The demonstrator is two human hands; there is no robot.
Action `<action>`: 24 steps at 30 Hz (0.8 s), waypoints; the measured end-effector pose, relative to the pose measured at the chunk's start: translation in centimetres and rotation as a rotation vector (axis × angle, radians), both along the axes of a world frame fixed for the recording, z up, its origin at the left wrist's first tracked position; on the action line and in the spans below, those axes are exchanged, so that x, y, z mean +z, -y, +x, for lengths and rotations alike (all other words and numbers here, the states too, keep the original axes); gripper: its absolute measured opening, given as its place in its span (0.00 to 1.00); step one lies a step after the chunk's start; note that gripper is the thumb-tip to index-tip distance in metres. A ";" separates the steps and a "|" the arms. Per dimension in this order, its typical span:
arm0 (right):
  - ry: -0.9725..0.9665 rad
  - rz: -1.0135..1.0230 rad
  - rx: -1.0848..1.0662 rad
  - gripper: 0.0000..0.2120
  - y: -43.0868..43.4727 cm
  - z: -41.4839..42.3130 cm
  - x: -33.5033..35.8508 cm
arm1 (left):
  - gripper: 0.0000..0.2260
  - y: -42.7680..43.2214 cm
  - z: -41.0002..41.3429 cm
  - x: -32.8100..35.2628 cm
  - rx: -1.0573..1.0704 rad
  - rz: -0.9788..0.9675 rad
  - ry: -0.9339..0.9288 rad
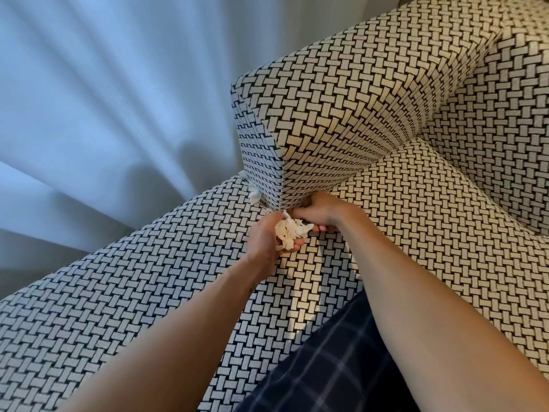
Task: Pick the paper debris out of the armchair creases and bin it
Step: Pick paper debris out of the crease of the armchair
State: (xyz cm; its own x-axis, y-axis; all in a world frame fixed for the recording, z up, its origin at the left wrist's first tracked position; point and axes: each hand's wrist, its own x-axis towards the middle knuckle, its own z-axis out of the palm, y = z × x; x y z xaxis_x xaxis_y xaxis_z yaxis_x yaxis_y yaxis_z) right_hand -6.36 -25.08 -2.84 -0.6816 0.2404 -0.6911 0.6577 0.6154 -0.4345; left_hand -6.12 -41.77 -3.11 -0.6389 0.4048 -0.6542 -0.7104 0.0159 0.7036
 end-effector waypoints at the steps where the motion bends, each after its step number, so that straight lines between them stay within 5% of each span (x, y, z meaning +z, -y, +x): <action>1: -0.014 -0.017 -0.019 0.21 -0.1 0.2 -0.4 | 0.12 0.0 0.0 0.1 -0.005 -0.002 0.000; 8: -0.143 -0.173 -0.128 0.10 0.1 1.3 -1.2 | 0.12 -0.1 -0.2 0.1 -0.020 -0.003 0.029; 13: -0.159 -0.180 -0.162 0.11 0.6 1.5 -0.8 | 0.11 -0.2 -0.3 -0.2 -0.005 0.001 0.023; 19: 0.051 -0.026 0.135 0.18 1.7 -0.6 1.1 | 0.15 -0.2 -0.3 -0.6 -0.014 -0.006 0.031; 24: -0.051 -0.098 0.010 0.15 1.4 0.4 0.3 | 0.16 0.0 -0.6 -0.8 -0.036 0.033 0.035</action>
